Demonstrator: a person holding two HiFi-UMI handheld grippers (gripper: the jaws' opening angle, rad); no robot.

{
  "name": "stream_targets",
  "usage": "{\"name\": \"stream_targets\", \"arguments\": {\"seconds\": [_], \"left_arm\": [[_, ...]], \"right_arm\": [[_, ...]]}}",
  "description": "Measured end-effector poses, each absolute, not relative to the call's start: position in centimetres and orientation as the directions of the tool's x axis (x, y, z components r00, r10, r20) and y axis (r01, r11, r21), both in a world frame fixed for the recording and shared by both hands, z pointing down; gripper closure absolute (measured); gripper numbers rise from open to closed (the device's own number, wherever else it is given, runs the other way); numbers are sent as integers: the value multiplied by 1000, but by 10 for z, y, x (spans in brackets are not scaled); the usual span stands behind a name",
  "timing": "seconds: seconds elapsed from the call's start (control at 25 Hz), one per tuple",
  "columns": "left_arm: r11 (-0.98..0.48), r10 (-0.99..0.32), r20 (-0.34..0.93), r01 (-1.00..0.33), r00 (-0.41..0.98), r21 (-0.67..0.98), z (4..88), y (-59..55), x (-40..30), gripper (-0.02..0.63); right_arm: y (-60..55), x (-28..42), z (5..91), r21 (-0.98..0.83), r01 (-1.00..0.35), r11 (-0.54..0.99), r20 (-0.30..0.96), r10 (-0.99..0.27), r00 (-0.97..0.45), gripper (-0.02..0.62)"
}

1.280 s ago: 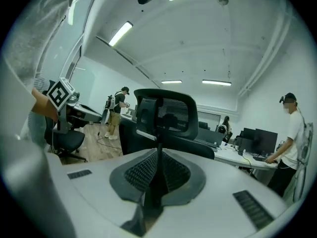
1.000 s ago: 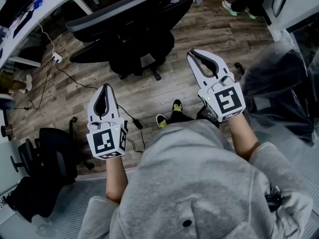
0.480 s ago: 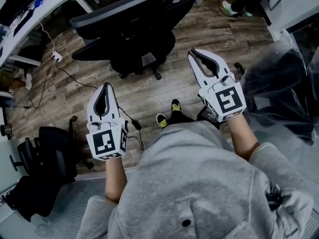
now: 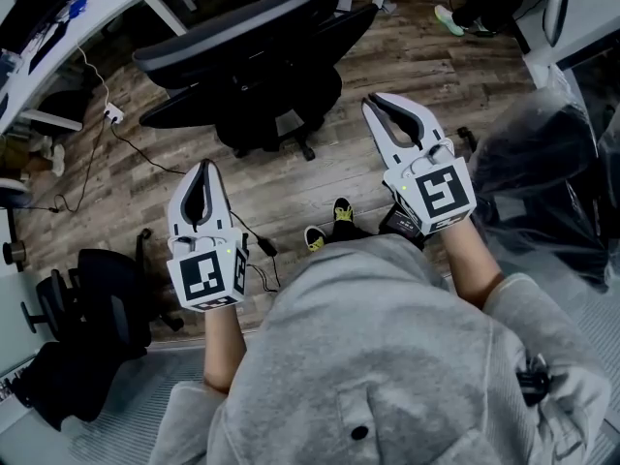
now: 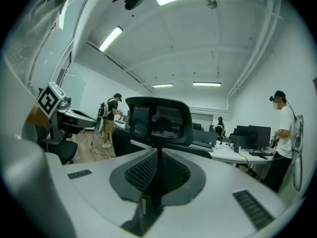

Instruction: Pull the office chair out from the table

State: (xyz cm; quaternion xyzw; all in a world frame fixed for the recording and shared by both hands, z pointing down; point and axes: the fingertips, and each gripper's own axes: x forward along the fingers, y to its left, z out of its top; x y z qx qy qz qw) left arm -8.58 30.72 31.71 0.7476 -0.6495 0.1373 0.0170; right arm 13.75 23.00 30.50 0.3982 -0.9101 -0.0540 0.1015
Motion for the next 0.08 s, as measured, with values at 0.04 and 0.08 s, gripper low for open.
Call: {"name": "stream_targets", "arguments": {"seconds": [0.04,0.08], "left_arm": [[-153,-967,228,-976,116,-153,317,306,-86,592],[-151,-967,228,-976,114,-154,317,304,-86,592]], "right_arm": [[228,137,305,181,-711,679,142,-734,-664,546],[226,136,305,183,-709,681,142,-732,-666,546]]}}
